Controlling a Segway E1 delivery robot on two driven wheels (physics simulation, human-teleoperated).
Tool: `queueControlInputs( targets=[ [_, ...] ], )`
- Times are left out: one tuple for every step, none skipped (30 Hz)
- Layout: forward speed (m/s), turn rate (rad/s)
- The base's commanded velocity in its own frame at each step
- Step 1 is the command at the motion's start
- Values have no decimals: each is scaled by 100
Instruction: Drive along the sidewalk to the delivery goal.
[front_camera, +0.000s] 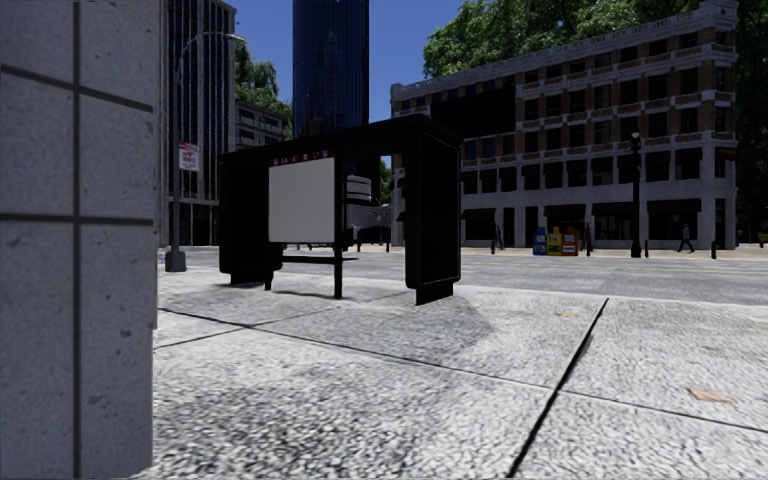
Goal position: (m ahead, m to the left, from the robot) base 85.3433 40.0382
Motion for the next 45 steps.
queueControlInputs(
  targets=[
    [179, 2],
    [179, 8],
    [179, 13],
    [179, 22],
    [179, 26],
    [179, 28],
    [179, 30],
    [179, 30],
    [179, 30],
    [179, 30],
    [179, 30],
    [179, 30],
    [179, 30],
    [179, 30],
    [179, 30],
    [179, 30],
    [179, 30],
    [179, 30],
    [179, 30],
    [179, 30],
    [179, 30],
    [179, 30],
    [179, 30],
    [179, 30],
    [179, 30],
    [179, 30],
    [179, 30],
    [179, 30],
    [179, 31],
    [179, 32],
    [179, 32],
    [176, 33],
    [176, 33],
    [175, 33],
    [174, 33],
    [174, 33],
    [172, 33],
    [169, 37],
    [167, 38],
    [166, 39],
    [165, 39],
    [165, 39],
    [165, 39],
    [165, 39],
    [165, 39]
  ],
)
